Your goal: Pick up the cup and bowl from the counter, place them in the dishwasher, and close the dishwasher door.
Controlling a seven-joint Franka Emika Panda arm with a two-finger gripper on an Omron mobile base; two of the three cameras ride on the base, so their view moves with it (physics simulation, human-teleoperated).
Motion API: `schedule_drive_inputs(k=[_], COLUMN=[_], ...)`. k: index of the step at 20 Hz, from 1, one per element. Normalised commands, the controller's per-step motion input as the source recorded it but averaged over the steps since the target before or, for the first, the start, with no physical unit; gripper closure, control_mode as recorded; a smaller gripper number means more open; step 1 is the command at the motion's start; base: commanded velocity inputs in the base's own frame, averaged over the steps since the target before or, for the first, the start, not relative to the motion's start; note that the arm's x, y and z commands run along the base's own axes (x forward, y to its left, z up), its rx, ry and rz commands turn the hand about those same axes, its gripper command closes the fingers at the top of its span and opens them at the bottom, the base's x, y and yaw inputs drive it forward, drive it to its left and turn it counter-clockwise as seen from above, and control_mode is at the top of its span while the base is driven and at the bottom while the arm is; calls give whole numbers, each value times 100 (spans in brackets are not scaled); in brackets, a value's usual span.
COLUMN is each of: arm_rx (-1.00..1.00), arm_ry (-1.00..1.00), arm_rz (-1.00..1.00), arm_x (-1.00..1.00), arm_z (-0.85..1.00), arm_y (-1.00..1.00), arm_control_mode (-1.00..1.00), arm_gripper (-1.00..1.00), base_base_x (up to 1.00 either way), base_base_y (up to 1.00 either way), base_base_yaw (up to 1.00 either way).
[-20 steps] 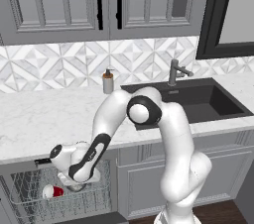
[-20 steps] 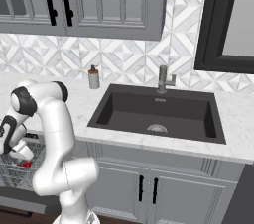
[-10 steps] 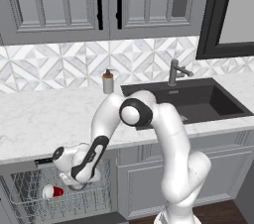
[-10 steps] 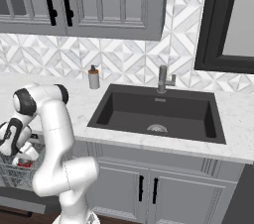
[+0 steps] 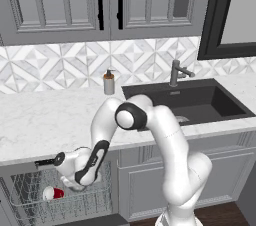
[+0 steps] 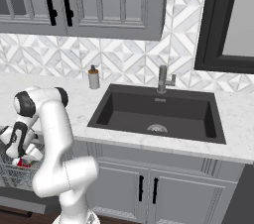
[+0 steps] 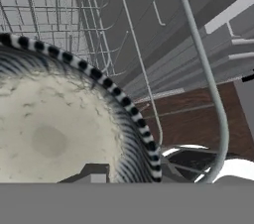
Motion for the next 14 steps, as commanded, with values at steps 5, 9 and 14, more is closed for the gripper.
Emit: schedule_drive_inputs(k=[5,9,14], arm_rx=[0,0,0], arm_ry=[-3,0,0], arm_rz=[5,4,0], arm_x=[33,16,9], arm_z=[-25,-56,-65], arm_y=[0,0,0], arm_control_mode=[-100,-100,-100], arm_gripper=[100,100,100], base_base_x=[0,0,0], base_base_y=[0,0,0], base_base_yaw=[0,0,0])
